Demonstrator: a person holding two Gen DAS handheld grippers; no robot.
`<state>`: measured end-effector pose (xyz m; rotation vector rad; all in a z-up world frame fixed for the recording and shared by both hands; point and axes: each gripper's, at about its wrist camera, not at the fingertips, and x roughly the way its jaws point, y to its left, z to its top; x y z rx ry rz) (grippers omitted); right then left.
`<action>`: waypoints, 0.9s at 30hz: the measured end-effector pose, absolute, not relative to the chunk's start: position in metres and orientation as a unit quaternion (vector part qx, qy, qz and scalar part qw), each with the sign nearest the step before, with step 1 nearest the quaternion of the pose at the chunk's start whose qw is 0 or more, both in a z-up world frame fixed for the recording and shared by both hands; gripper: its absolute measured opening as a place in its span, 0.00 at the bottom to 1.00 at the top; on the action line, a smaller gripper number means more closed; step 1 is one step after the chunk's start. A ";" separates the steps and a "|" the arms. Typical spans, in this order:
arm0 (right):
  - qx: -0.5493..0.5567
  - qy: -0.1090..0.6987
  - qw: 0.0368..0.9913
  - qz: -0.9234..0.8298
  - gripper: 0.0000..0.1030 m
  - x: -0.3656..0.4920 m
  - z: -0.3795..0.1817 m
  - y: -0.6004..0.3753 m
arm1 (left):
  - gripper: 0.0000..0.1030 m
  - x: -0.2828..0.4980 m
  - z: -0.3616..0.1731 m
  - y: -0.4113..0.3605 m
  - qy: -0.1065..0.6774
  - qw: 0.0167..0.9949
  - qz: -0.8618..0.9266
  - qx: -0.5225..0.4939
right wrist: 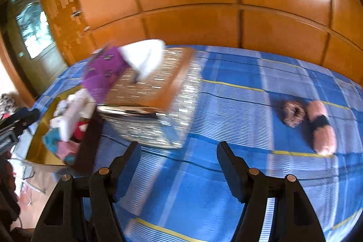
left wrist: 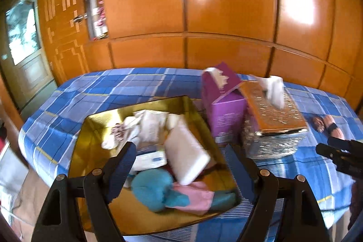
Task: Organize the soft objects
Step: 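Move both grippers back over the bed toward the scrunchie and pink roll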
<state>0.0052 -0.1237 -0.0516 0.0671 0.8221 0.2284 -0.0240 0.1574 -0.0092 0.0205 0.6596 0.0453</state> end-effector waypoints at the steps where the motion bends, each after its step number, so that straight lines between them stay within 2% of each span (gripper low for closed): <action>1: 0.034 0.403 0.909 0.096 0.68 0.004 -0.054 -0.134 | 0.79 -0.024 -0.007 0.151 0.322 0.946 0.012 0.015; 10: 0.077 0.440 0.893 -0.045 0.68 -0.022 -0.081 -0.245 | 0.79 -0.020 0.019 0.065 0.300 0.940 -0.146 0.075; 16: 0.117 0.443 0.882 -0.113 0.68 -0.044 -0.094 -0.299 | 0.79 0.000 0.025 -0.014 0.315 0.914 -0.231 0.105; 21: 0.160 0.435 0.876 -0.136 0.68 -0.048 -0.099 -0.324 | 0.79 0.035 0.006 -0.086 0.362 0.882 -0.283 0.107; 27: 0.160 0.433 0.877 -0.133 0.68 -0.050 -0.100 -0.328 | 0.77 0.084 -0.044 -0.166 0.420 0.844 -0.307 0.133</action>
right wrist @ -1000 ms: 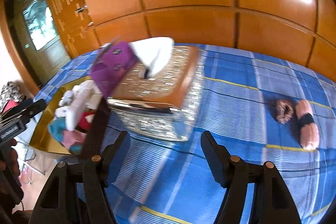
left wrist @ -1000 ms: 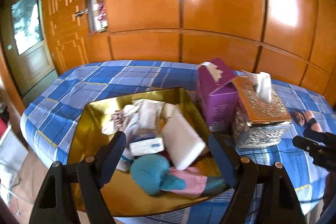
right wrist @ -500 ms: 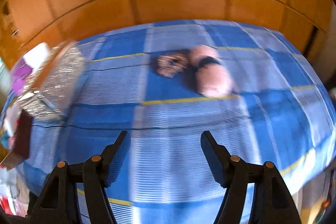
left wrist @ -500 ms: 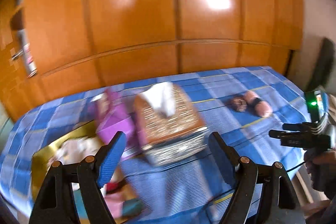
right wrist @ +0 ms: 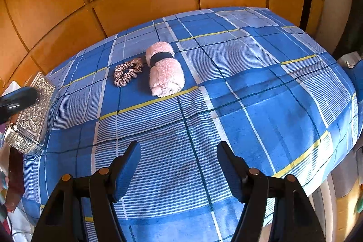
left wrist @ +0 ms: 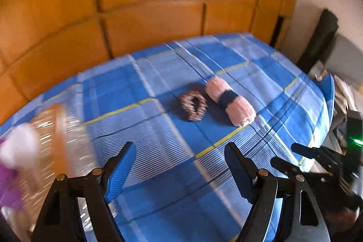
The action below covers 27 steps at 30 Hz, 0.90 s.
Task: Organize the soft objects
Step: 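Move both grippers back over the bed toward the scrunchie and pink roll, then grasp the brown scrunchie with the left gripper while the right gripper grasps the pink roll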
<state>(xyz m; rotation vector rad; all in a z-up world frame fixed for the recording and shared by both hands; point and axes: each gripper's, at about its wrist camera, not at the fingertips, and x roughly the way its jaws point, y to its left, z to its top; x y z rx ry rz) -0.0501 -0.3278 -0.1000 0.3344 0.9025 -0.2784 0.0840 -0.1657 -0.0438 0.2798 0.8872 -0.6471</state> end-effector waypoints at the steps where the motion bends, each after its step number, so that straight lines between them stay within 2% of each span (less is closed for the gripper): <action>1: 0.160 0.432 0.877 -0.134 0.68 -0.051 -0.100 -0.329 | 0.77 0.089 -0.050 -0.173 0.425 0.840 -0.307 0.137; 8: 0.180 0.426 0.877 -0.130 0.68 -0.051 -0.100 -0.337 | 0.77 0.133 -0.095 -0.235 0.451 0.816 -0.303 0.197; 14: 0.199 0.430 0.870 -0.133 0.68 -0.052 -0.107 -0.346 | 0.75 0.163 -0.113 -0.272 0.445 0.812 -0.299 0.230; 16: 0.202 0.433 0.868 -0.138 0.68 -0.052 -0.110 -0.349 | 0.56 0.170 -0.118 -0.278 0.447 0.809 -0.294 0.242; 17: 0.205 0.434 0.866 -0.141 0.68 -0.052 -0.111 -0.351 | 0.40 0.174 -0.126 -0.282 0.455 0.802 -0.289 0.256; 19: 0.207 0.435 0.864 -0.145 0.68 -0.051 -0.112 -0.355 | 0.37 0.176 -0.127 -0.276 0.460 0.803 -0.299 0.234; 20: 0.205 0.434 0.865 -0.146 0.68 -0.050 -0.111 -0.356 | 0.32 0.179 -0.127 -0.273 0.466 0.800 -0.305 0.223; 21: 0.200 0.434 0.866 -0.147 0.68 -0.048 -0.110 -0.358 | 0.19 0.179 -0.127 -0.268 0.471 0.800 -0.308 0.208; 27: 0.181 0.421 0.883 -0.103 0.67 -0.014 -0.092 -0.369 | 0.16 0.172 -0.125 -0.224 0.483 0.815 -0.285 0.144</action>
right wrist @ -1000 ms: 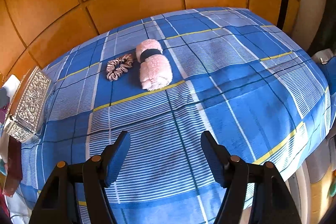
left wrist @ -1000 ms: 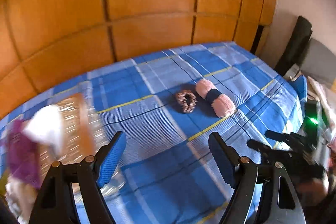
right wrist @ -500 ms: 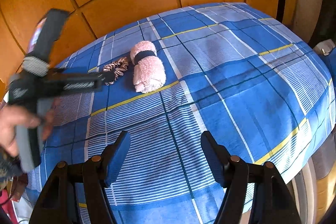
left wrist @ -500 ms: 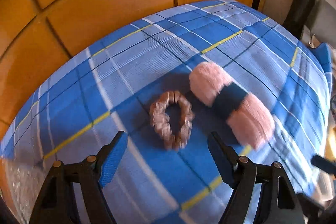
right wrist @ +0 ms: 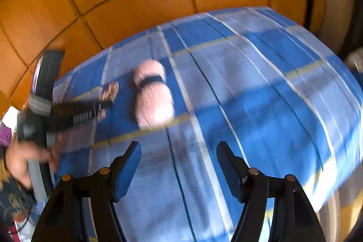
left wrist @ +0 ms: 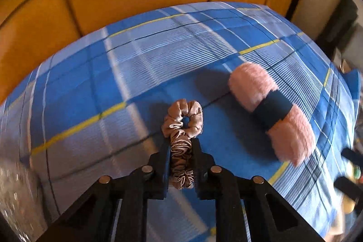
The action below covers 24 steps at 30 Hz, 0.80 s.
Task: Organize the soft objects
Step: 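Grasp the brown scrunchie with the left gripper while the right gripper grasps the pink roll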
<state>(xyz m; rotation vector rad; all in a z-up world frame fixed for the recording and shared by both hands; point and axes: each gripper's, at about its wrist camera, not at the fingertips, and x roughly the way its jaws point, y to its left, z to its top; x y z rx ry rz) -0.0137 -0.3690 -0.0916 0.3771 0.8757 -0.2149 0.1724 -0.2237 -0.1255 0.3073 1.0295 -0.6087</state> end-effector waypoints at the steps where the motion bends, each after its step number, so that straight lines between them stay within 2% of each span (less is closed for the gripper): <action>1: 0.172 0.420 0.886 -0.092 0.67 -0.005 -0.088 -0.368 | 0.16 0.170 -0.126 -0.218 0.484 0.817 -0.284 0.135; 5: 0.120 0.430 0.893 -0.058 0.67 0.039 -0.082 -0.360 | 0.18 0.168 -0.128 -0.201 0.491 0.819 -0.278 0.106; 11: 0.077 0.506 0.859 -0.035 0.67 0.106 -0.112 -0.356 | 0.18 0.163 -0.128 -0.202 0.485 0.824 -0.268 0.117; 12: 0.073 0.515 0.853 -0.039 0.55 0.110 -0.117 -0.355 | 0.18 0.163 -0.129 -0.203 0.485 0.825 -0.266 0.116; 13: 0.061 0.523 0.848 -0.055 0.33 0.114 -0.122 -0.354 | 0.18 0.163 -0.129 -0.203 0.486 0.825 -0.264 0.117; 19: 0.068 0.517 0.853 -0.035 0.32 0.098 -0.123 -0.342 | 0.15 0.173 -0.121 -0.206 0.498 0.821 -0.253 0.115; 24: 0.084 0.511 0.854 -0.052 0.34 0.096 -0.127 -0.342 | 0.15 0.201 -0.089 -0.202 0.500 0.830 -0.234 0.082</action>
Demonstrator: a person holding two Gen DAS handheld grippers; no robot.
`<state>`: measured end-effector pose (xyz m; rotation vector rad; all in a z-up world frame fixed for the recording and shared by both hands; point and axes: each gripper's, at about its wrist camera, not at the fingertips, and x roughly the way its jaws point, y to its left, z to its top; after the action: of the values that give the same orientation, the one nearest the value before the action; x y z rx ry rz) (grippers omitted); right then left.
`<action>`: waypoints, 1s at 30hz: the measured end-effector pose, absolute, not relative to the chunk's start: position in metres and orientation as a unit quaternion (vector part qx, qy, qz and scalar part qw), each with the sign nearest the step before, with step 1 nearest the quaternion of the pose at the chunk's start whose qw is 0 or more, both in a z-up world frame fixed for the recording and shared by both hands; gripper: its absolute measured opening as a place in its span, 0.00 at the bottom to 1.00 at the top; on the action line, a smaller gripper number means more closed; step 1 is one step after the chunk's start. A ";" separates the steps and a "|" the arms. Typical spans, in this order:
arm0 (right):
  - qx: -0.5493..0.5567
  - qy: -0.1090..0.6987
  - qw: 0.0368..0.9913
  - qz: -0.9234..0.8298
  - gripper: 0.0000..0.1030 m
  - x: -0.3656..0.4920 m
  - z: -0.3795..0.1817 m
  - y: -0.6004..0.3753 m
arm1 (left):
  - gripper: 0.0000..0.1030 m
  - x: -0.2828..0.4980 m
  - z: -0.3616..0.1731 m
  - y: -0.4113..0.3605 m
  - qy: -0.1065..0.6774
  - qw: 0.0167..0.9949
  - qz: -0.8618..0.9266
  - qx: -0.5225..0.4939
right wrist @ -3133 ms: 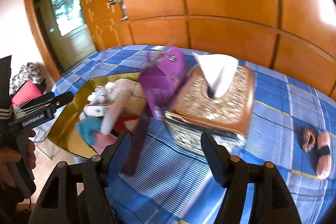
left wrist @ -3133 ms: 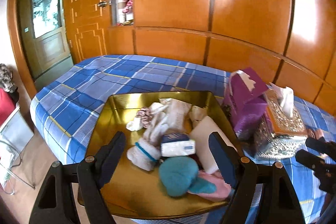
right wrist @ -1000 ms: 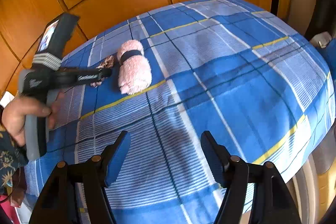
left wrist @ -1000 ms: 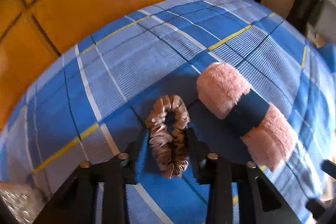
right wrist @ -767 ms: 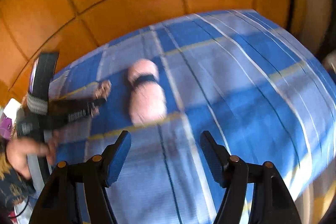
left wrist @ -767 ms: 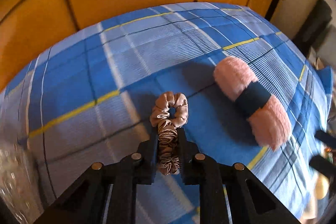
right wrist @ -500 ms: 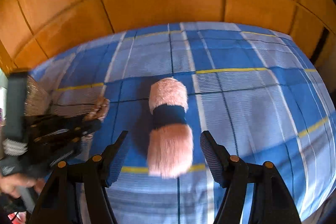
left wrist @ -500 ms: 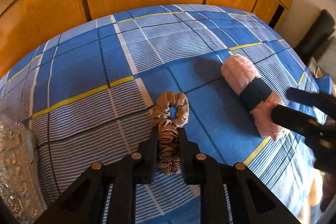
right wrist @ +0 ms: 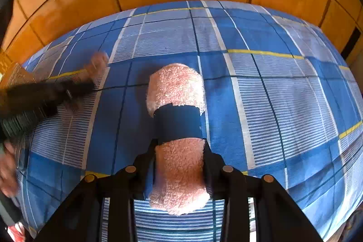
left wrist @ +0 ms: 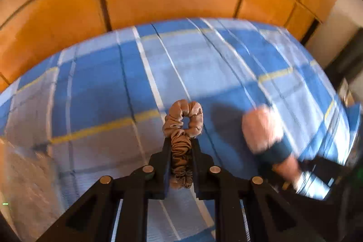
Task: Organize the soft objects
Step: 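Grasp the brown scrunchie with the left gripper while the right gripper grasps the pink roll, then carry the brown scrunchie into the gold tray and open the left gripper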
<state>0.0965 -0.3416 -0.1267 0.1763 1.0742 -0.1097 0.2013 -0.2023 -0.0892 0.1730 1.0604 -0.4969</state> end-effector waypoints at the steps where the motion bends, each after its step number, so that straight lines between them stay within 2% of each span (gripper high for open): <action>1: 0.083 0.512 0.853 -0.053 0.34 0.096 -0.126 -0.340 | 0.15 0.212 -0.077 -0.199 0.500 0.833 -0.226 0.068; 5: 0.057 0.515 0.854 -0.056 0.34 0.096 -0.126 -0.333 | 0.15 0.248 -0.032 -0.175 0.489 0.851 -0.189 0.025; 10: 0.052 0.505 0.860 -0.057 0.35 0.093 -0.127 -0.332 | 0.15 0.283 0.032 -0.125 0.438 0.889 -0.127 0.032; 18: 0.035 0.497 0.865 -0.063 0.35 0.091 -0.128 -0.327 | 0.15 0.301 0.097 0.022 0.397 0.918 -0.007 0.017; 23: 0.043 0.495 0.865 -0.069 0.36 0.091 -0.128 -0.328 | 0.16 0.275 0.100 0.117 0.387 0.921 0.042 -0.008; 30: 0.025 0.486 0.870 -0.083 0.36 0.088 -0.127 -0.321 | 0.16 0.201 0.068 0.223 0.385 0.918 0.076 -0.048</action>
<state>0.0877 -0.3212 -0.1271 0.0517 1.0163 -0.1730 0.2014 0.2233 0.0684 -0.0989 0.7926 0.1563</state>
